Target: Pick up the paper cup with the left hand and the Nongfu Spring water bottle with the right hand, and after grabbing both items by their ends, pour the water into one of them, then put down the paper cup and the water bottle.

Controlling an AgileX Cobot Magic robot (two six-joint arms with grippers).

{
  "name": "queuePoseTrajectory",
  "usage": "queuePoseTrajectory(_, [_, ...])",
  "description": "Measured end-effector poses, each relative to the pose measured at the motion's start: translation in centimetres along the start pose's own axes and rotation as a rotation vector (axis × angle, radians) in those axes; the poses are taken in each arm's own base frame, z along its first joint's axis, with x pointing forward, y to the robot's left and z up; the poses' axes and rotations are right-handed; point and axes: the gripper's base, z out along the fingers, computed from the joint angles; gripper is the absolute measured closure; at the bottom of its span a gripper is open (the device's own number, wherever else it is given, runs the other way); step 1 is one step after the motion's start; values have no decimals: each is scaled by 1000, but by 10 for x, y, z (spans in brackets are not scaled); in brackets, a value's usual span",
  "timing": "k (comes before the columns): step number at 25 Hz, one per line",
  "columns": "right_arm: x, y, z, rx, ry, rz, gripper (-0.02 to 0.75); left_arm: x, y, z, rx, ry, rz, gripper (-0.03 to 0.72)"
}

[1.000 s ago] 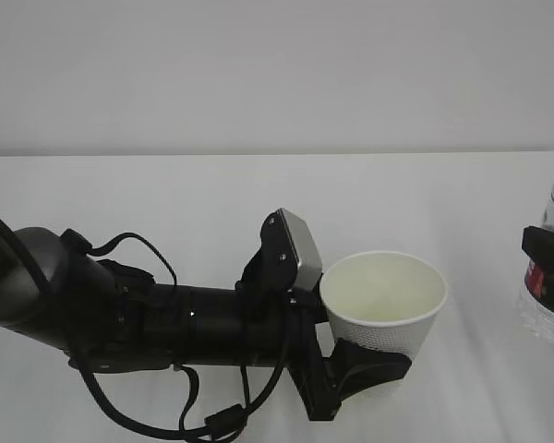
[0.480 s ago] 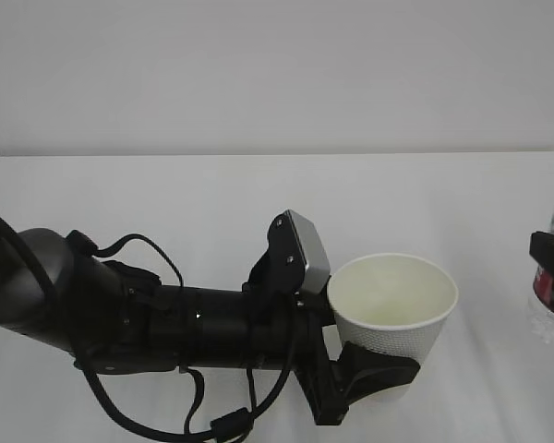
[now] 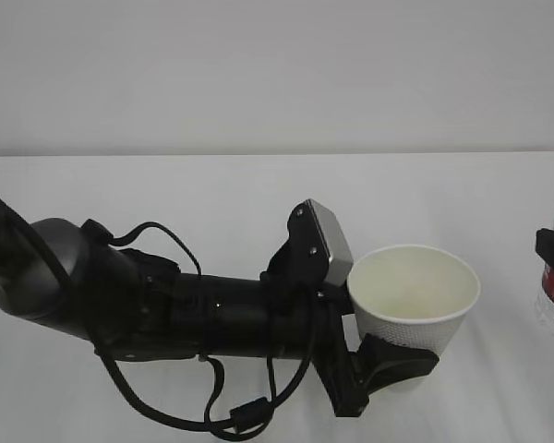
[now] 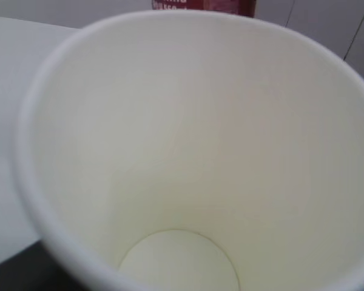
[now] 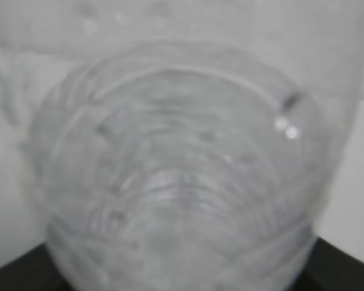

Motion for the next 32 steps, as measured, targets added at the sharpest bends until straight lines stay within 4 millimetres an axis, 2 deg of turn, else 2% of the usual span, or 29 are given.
queuePoseTrajectory(3, [-2, -1, 1, 0, 18, -85, 286, -1, -4, 3, 16, -1, 9, 153])
queuePoseTrajectory(32, [-6, -2, 2, 11, 17, -476, 286, 0, -7, 3, 47, 21, 40, 154])
